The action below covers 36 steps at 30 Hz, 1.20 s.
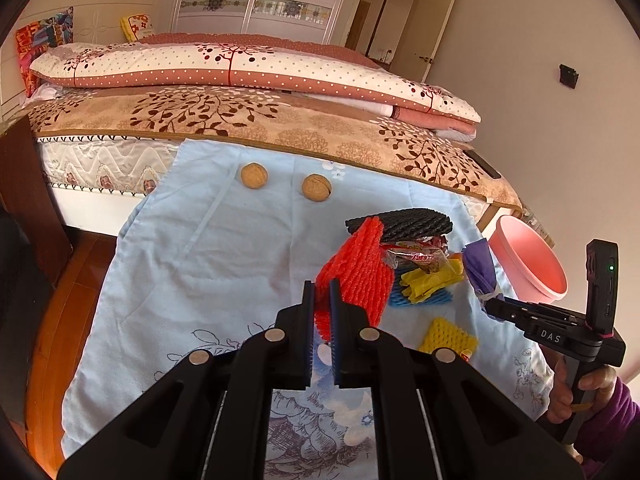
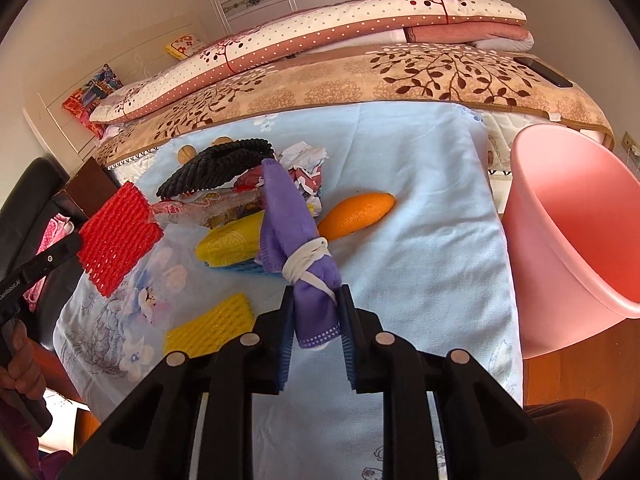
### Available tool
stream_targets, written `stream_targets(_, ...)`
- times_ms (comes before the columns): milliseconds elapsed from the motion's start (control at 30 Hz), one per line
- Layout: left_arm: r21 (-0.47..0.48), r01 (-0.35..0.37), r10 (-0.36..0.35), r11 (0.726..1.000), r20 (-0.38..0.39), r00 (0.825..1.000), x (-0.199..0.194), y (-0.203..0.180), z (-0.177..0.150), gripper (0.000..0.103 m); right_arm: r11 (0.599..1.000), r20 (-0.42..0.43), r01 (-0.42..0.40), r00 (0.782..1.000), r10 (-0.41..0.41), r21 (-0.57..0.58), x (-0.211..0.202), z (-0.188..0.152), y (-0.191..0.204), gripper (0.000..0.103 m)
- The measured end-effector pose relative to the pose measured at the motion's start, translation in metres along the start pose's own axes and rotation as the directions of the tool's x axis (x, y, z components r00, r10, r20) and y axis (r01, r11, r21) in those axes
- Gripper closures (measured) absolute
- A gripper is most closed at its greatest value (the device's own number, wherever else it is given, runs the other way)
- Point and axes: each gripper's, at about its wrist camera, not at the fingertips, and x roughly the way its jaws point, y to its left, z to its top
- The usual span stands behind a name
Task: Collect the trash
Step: 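Grasp the red foam net with the left tool while the right grasps the purple cloth, then carry the red net and purple cloth in both tools over the pink bucket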
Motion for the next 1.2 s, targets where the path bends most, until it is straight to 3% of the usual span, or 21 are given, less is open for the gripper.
stream_targets(633,0.025,0.112,-0.114,0.993,0.106,0.988,-0.037,-0.028,0.021,0.097,0.997,0.114,0.007,0.993,-0.015,0.073,-0.045,-0.006,-0.025,0.084)
stream_targets(1200,0.107,0.222,-0.229,0.969,0.065,0.971,-0.003,-0.095,0.040,0.097,0.983,0.202,0.061,0.975,-0.096,0.172,-0.082,-0.005,-0.072,0.084)
